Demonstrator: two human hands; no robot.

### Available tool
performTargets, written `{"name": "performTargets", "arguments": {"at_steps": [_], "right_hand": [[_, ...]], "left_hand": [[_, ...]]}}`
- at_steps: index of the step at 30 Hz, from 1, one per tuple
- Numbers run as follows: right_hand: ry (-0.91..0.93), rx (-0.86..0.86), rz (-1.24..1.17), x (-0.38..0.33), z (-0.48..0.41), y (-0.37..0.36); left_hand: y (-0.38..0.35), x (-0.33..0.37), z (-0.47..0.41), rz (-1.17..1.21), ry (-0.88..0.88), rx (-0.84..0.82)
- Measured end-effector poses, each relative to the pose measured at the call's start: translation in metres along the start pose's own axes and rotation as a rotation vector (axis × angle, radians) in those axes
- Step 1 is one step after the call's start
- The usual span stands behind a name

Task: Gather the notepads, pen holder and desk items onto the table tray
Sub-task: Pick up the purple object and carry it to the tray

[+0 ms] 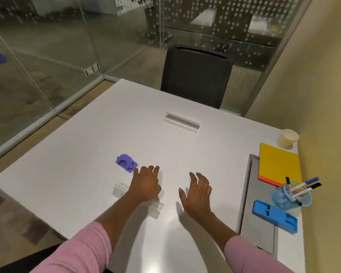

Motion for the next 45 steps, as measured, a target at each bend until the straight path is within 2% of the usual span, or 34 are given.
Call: {"name": "performTargets", "arguments": {"at_steps": [8, 17, 26, 37, 43, 45], "right_hand": [[0.136, -0.137, -0.003, -0.08, -0.046, -0.081], [0.237, -0.266, 0.142, -0.12, -0.099, -0.159], [0.029, -0.375, -0.063, -0.127, -0.126, -0.203], [-0.101, -0.432, -0.28, -0.133, -0.136, -0.224], [-0.139, -0.39, -0.457, -0.139, -0.136, -0.213], [-0.214, -0.347, -0.543, -0.129, -0.133, -0.206]], "left_hand": [[-0.022, -0.1, -0.008, -0.006, 0.134, -0.01], [-0.06, -0.153, -0.04, -0.014, 0.195, -0.039], [-0.09, -0.164, -0.051, 0.109, 0.266, -0.05], [-0.084, -0.166, -0.053, 0.195, 0.369, 0.077], [-0.088, -0.168, -0.053, 0.346, 0.322, 0.151], [-0.083, -0.166, -0.053, 0.427, 0.312, 0.176]]}}
Point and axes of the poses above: each hand's wrist, its own z-axis away from the middle knuckle, its own y-axis out of the back of the hand, x = y × z, the point moved 9 cm from there along -z, towards the middle knuckle, and after that the axes turned 14 degrees about -z, right-handed, at the moved point
